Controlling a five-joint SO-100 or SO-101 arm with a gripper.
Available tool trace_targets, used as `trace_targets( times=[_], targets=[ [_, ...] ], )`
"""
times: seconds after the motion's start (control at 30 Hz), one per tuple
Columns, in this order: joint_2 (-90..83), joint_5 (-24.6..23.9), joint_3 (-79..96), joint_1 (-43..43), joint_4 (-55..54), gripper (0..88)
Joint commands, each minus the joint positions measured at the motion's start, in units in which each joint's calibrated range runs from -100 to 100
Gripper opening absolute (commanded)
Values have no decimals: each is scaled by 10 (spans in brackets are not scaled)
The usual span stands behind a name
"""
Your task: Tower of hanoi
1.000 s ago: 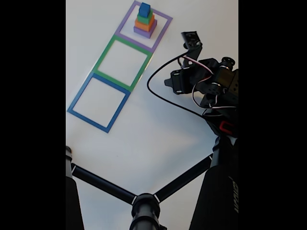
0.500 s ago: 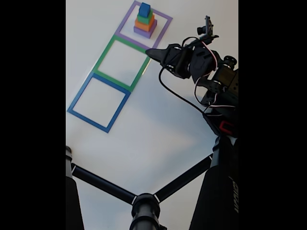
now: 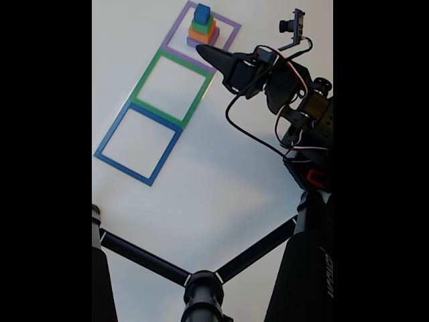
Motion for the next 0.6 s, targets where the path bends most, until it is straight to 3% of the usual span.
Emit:
trace_targets(
  times=[0.0, 0.1, 0.23, 0.33, 0.37, 0.47, 0.57],
  targets=[
    [-9, 177, 0, 12, -30, 0],
    [71, 363, -33, 18, -39, 0],
    [129, 677, -27, 22, -66, 5],
    [158, 806, -34, 22, -66, 21],
    [169, 877, -37, 20, -63, 14],
    [204, 927, -51, 19, -64, 7],
    [242, 914, -59, 22, -91, 1]
  ],
)
